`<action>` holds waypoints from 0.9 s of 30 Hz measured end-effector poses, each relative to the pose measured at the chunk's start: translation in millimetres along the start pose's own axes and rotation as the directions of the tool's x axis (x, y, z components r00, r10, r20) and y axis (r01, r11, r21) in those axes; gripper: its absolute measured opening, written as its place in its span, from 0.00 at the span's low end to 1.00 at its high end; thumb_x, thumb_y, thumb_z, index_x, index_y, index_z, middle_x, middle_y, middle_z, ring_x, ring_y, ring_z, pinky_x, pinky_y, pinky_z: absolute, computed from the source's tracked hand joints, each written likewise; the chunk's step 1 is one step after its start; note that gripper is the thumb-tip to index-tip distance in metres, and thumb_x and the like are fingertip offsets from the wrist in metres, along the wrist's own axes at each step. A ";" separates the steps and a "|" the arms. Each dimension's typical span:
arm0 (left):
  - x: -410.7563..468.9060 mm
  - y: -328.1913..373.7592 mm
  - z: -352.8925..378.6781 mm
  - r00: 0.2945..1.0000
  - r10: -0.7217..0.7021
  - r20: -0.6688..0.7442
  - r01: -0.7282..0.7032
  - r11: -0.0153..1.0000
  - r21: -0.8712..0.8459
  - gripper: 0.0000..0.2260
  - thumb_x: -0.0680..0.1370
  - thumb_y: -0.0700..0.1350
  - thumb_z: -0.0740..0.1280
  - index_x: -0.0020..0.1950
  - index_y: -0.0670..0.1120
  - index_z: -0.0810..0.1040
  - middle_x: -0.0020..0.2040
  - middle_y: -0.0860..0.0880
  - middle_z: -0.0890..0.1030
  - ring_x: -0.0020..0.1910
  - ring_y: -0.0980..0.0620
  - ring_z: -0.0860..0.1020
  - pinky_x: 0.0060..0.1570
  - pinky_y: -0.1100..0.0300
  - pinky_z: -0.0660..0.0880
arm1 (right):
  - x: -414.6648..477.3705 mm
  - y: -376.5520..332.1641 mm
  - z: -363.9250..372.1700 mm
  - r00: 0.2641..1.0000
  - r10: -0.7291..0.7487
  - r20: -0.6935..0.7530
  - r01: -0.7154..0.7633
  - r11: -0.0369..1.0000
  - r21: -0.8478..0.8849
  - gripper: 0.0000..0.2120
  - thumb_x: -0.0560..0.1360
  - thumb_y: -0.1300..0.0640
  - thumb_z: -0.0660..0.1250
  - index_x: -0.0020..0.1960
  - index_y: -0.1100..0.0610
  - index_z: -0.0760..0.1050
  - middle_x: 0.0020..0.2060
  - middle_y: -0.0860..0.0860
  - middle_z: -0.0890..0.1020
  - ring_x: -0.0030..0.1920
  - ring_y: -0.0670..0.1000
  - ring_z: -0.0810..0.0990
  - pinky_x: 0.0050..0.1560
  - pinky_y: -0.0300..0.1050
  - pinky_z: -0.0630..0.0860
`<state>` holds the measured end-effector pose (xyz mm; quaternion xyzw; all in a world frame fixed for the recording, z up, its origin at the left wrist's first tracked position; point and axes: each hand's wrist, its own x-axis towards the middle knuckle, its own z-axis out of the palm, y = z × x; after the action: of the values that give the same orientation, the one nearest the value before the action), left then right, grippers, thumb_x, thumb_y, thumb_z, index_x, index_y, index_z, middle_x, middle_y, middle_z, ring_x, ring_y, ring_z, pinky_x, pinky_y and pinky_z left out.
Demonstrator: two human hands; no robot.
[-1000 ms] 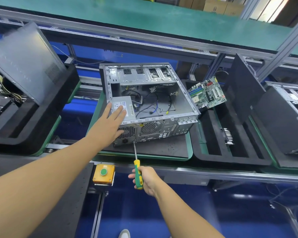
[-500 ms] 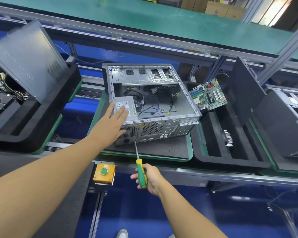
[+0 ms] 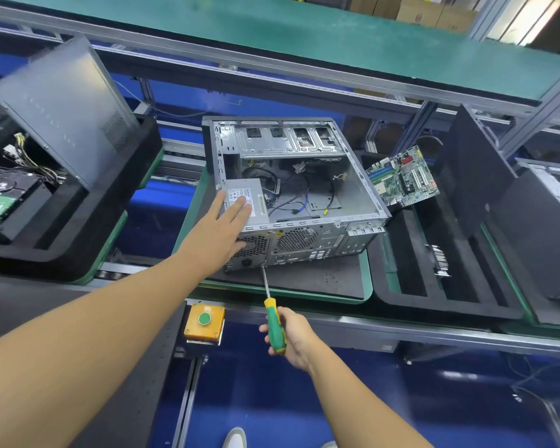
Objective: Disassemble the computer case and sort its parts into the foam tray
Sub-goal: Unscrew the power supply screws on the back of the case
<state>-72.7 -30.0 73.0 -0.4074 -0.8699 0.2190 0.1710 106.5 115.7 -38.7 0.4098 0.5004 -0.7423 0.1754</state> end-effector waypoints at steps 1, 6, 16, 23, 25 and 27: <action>-0.2 0.2 -0.6 1.000 -0.003 -0.006 0.003 1.000 0.002 0.34 0.82 0.62 0.57 0.80 0.41 0.56 0.79 0.42 0.61 0.78 0.39 0.59 0.77 0.42 0.46 | 0.1 1.2 0.0 1.000 -0.001 0.006 0.001 1.000 -0.020 0.16 0.84 0.52 0.55 0.61 0.61 0.75 0.40 0.56 0.84 0.34 0.51 0.77 0.31 0.44 0.75; 0.1 0.9 0.2 1.000 -0.002 0.005 0.002 1.000 0.007 0.35 0.82 0.62 0.55 0.81 0.41 0.52 0.80 0.42 0.58 0.78 0.38 0.57 0.77 0.42 0.45 | -0.4 12.4 -4.9 0.987 -0.154 -0.048 0.145 0.978 -0.148 0.07 0.82 0.51 0.63 0.57 0.54 0.74 0.48 0.55 0.79 0.41 0.50 0.80 0.37 0.44 0.80; 3.1 3.7 9.1 0.999 0.031 0.023 -0.030 0.999 -0.036 0.34 0.83 0.59 0.56 0.80 0.39 0.51 0.80 0.40 0.56 0.80 0.40 0.53 0.76 0.38 0.47 | 1.7 6.9 -2.2 0.999 -0.002 -0.042 0.001 0.999 -0.039 0.16 0.84 0.52 0.56 0.55 0.59 0.79 0.43 0.54 0.84 0.36 0.50 0.77 0.31 0.42 0.74; 2.7 4.5 8.1 0.999 0.031 0.016 -0.031 0.999 -0.021 0.34 0.83 0.59 0.56 0.80 0.39 0.52 0.80 0.41 0.57 0.80 0.40 0.52 0.76 0.38 0.47 | -2.3 3.7 -7.5 0.997 -0.068 -0.028 0.065 0.991 -0.115 0.11 0.79 0.53 0.70 0.55 0.52 0.69 0.48 0.55 0.78 0.36 0.51 0.82 0.32 0.44 0.78; 2.0 5.3 7.5 0.999 0.031 0.007 -0.031 1.000 -0.003 0.34 0.83 0.59 0.57 0.80 0.39 0.53 0.80 0.41 0.57 0.79 0.40 0.53 0.76 0.38 0.47 | -3.2 -0.6 -3.6 0.999 -0.025 -0.038 0.020 0.993 -0.119 0.14 0.79 0.48 0.69 0.58 0.53 0.69 0.47 0.54 0.79 0.34 0.49 0.79 0.29 0.42 0.74; 1.2 5.5 6.4 1.000 0.020 -0.002 -0.020 1.000 0.000 0.34 0.82 0.59 0.57 0.80 0.39 0.54 0.80 0.41 0.59 0.79 0.40 0.54 0.77 0.38 0.47 | -3.5 -3.6 0.5 1.000 0.013 -0.027 -0.015 0.997 -0.070 0.14 0.81 0.46 0.64 0.59 0.56 0.73 0.44 0.54 0.81 0.34 0.50 0.76 0.29 0.42 0.73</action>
<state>-73.0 -27.4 64.9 -0.4162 -0.8658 0.2202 0.1695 106.0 116.3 -33.7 0.4166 0.5257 -0.7174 0.1881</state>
